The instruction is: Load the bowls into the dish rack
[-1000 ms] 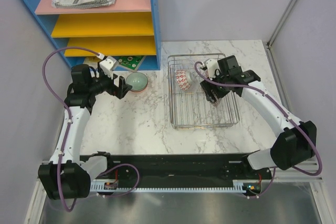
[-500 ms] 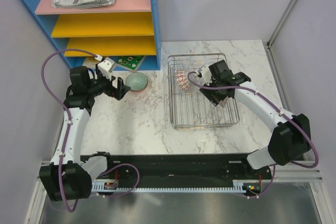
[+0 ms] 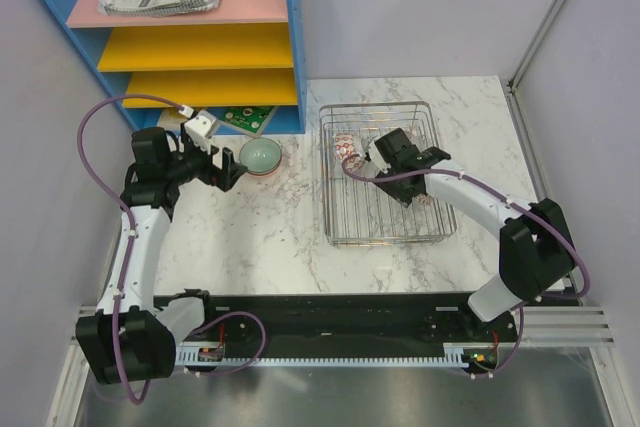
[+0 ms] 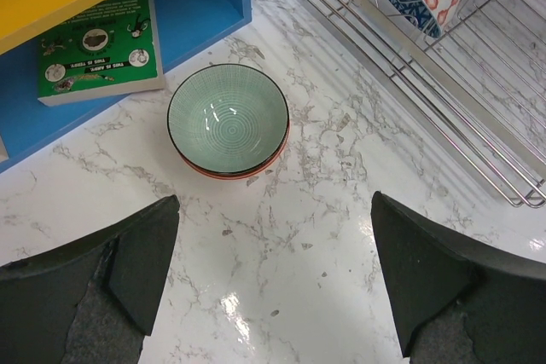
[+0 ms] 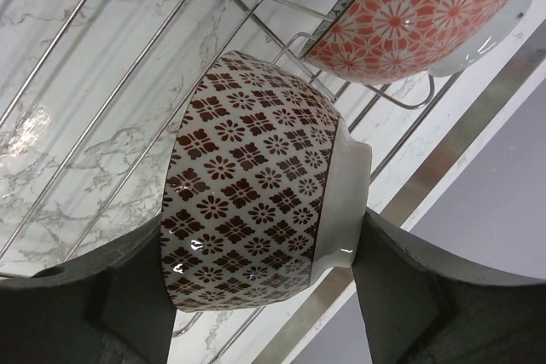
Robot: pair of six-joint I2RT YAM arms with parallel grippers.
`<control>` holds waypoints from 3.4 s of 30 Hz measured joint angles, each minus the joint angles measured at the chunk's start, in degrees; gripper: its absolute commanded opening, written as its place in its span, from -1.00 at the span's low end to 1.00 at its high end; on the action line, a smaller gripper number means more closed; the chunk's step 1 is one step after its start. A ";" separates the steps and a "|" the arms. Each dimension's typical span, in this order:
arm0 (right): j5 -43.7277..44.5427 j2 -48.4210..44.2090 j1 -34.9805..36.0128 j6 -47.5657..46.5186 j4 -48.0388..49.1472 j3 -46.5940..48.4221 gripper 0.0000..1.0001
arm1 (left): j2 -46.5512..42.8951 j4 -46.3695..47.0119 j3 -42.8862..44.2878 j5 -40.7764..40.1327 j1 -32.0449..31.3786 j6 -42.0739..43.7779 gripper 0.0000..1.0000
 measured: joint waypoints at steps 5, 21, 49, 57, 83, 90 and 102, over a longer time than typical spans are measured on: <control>2.71 1.31 1.25 -0.83 2.16 -0.42 -1.00 | -0.04 0.04 -0.57 0.04 0.00 0.00 0.99; 10.62 4.11 4.52 -3.87 6.40 -2.47 -0.72 | -0.33 0.09 -0.85 1.05 0.26 0.00 0.99; 11.43 6.25 8.87 -3.06 -0.66 -2.56 0.96 | -1.16 0.07 -0.85 1.44 0.28 0.00 0.99; 11.45 6.25 8.98 -2.75 -1.03 -2.54 0.96 | -1.38 0.04 -0.85 1.44 0.33 0.00 0.99; 7.48 6.51 9.07 -1.57 -4.02 0.72 0.96 | -1.75 -0.20 -0.85 1.49 0.63 0.02 0.99; 11.37 6.69 9.35 -1.73 -0.61 0.46 0.96 | -1.75 -0.20 -0.85 1.51 0.63 0.04 0.99; 15.54 5.95 12.79 -3.63 0.46 -1.38 0.96 | -1.75 -0.24 -0.85 1.53 0.63 0.04 0.99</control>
